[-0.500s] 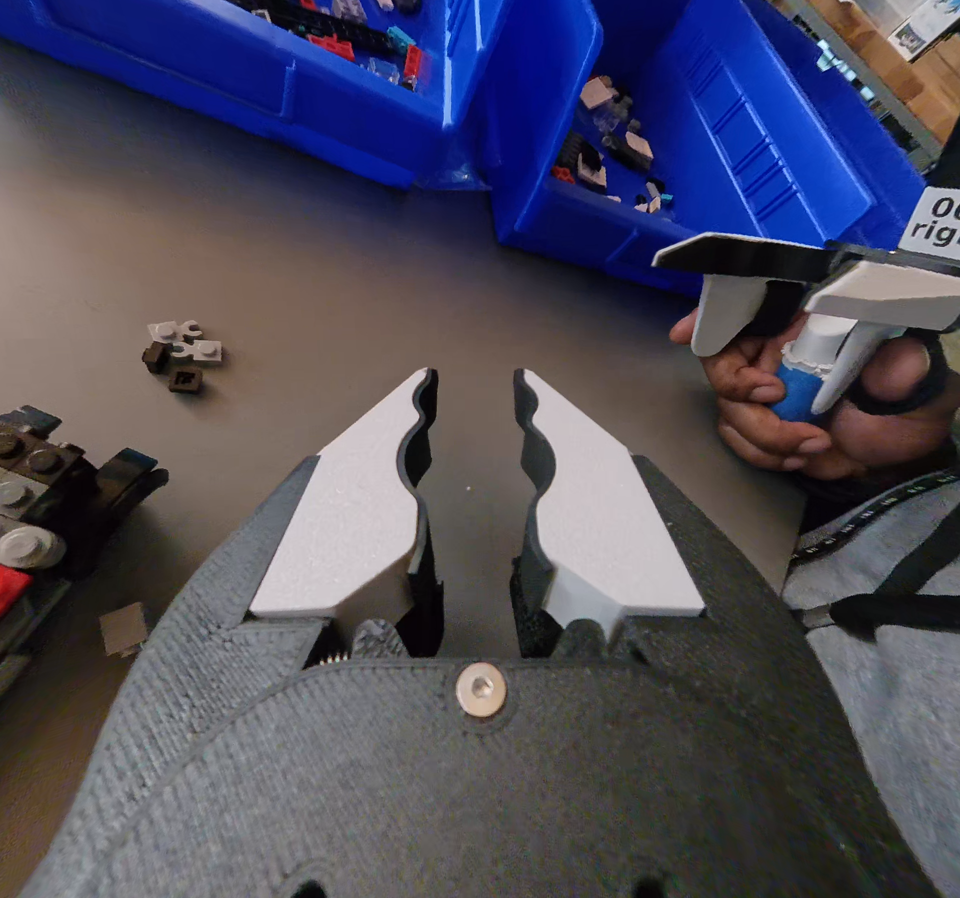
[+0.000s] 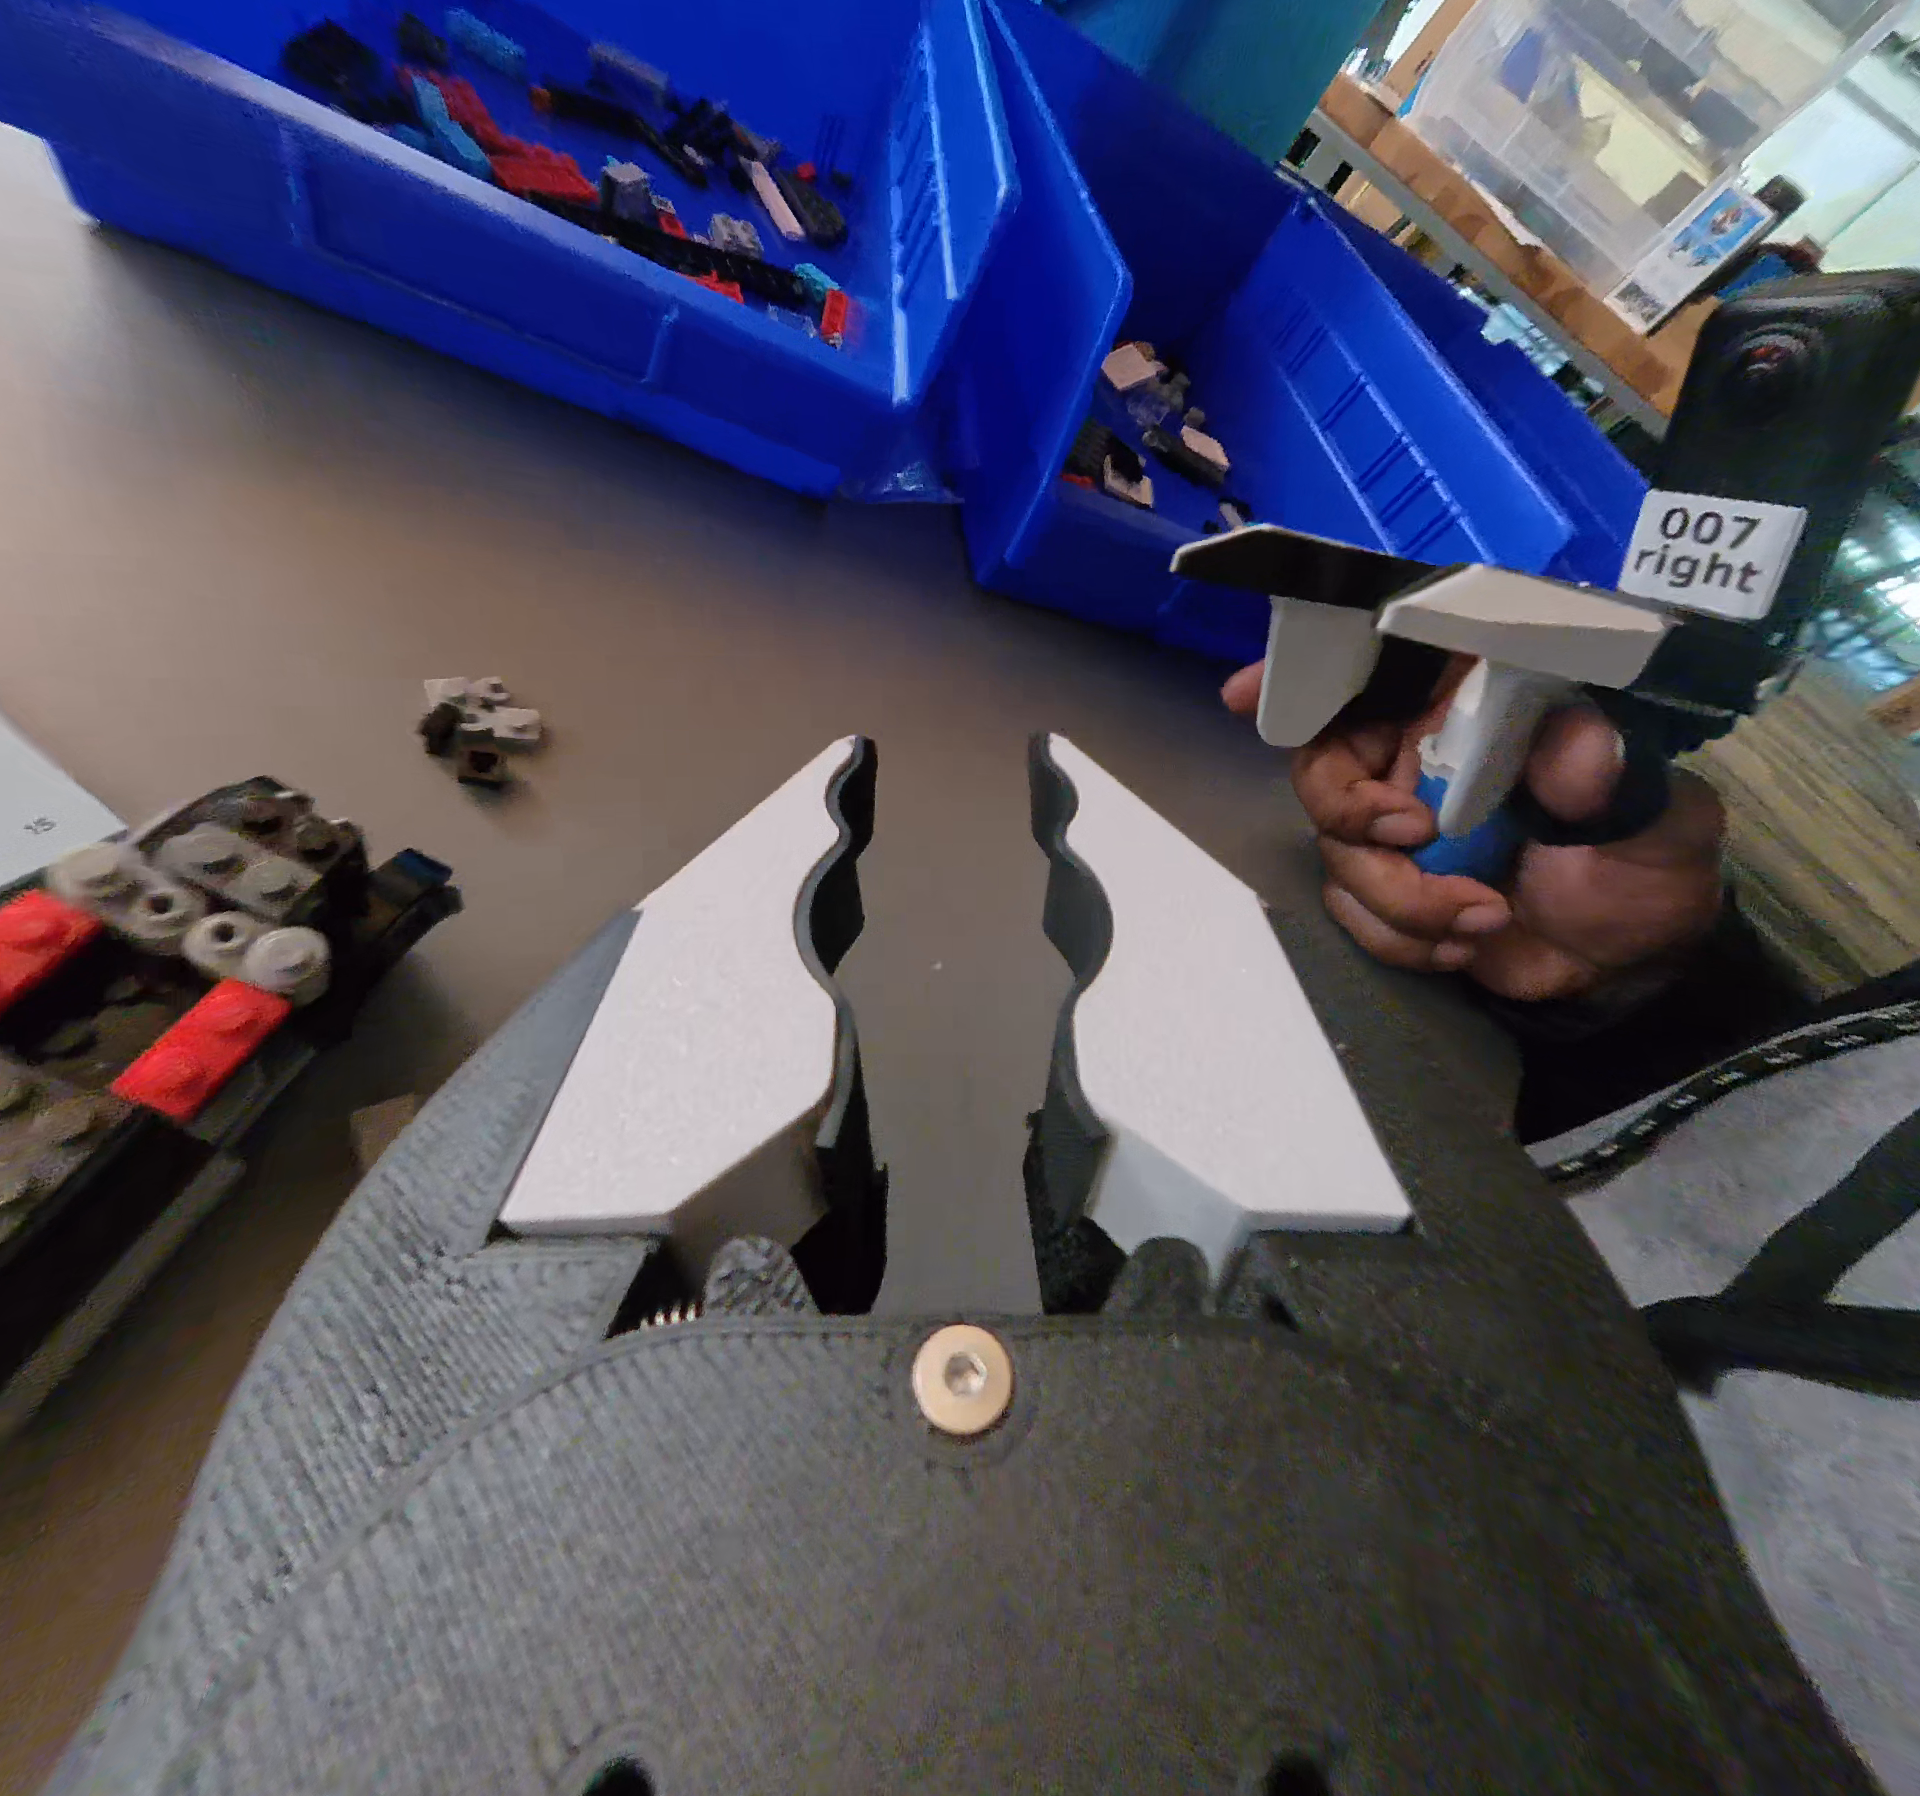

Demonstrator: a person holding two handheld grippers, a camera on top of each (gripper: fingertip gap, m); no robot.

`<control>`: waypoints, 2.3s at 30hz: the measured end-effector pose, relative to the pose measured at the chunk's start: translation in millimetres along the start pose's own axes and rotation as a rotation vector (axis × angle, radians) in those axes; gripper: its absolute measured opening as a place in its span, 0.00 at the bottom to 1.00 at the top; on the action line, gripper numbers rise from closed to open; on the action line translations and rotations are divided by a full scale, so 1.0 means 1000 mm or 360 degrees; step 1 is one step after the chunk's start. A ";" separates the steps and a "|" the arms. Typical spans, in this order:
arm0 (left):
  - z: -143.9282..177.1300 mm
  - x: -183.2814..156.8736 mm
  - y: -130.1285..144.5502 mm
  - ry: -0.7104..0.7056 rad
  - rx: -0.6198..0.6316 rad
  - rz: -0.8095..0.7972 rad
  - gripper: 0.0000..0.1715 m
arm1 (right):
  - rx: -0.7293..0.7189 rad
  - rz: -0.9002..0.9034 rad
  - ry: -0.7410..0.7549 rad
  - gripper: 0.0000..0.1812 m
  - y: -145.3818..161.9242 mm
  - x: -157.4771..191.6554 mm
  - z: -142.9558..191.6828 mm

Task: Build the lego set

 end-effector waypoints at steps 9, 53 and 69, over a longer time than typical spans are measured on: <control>0.024 0.012 0.007 -0.0111 0.0037 -0.0118 0.18 | -0.0032 0.0029 0.0000 0.34 -0.004 0.000 -0.020; 0.007 0.023 0.010 -0.0088 0.0217 -0.0005 0.16 | -0.0057 -0.0118 0.0292 0.15 -0.008 -0.016 -0.026; 0.007 0.023 0.011 -0.0078 0.0226 -0.0003 0.00 | -0.0055 -0.0113 0.0281 0.02 -0.008 -0.016 -0.026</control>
Point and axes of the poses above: each gripper's, where its closed fingertips meet, z back along the fingers, y out of its underside, x = y × z across the jaws, the point moved 10 cm from there along z, back along the fingers, and after that the axes turned 15 degrees about -z, right-handed, at the moved point
